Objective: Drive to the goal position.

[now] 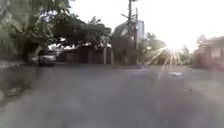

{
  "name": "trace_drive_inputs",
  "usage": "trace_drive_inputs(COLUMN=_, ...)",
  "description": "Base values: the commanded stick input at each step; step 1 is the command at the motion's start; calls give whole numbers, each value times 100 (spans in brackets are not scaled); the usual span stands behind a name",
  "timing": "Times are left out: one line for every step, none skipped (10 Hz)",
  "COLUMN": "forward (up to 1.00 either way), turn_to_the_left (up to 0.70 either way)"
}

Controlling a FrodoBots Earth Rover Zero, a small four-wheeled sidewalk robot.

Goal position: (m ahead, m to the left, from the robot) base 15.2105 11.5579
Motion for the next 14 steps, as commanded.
trace_drive_inputs(forward=100, turn_to_the_left=18)
trace_drive_inputs(forward=100, turn_to_the_left=36)
trace_drive_inputs(forward=100, turn_to_the_left=40)
trace_drive_inputs(forward=100, turn_to_the_left=40)
trace_drive_inputs(forward=100, turn_to_the_left=40)
trace_drive_inputs(forward=100, turn_to_the_left=40)
trace_drive_inputs(forward=100, turn_to_the_left=26)
trace_drive_inputs(forward=100, turn_to_the_left=0)
trace_drive_inputs(forward=100, turn_to_the_left=0)
trace_drive_inputs(forward=100, turn_to_the_left=0)
trace_drive_inputs(forward=100, turn_to_the_left=0)
trace_drive_inputs(forward=100, turn_to_the_left=0)
trace_drive_inputs(forward=100, turn_to_the_left=0)
trace_drive_inputs(forward=100, turn_to_the_left=0)
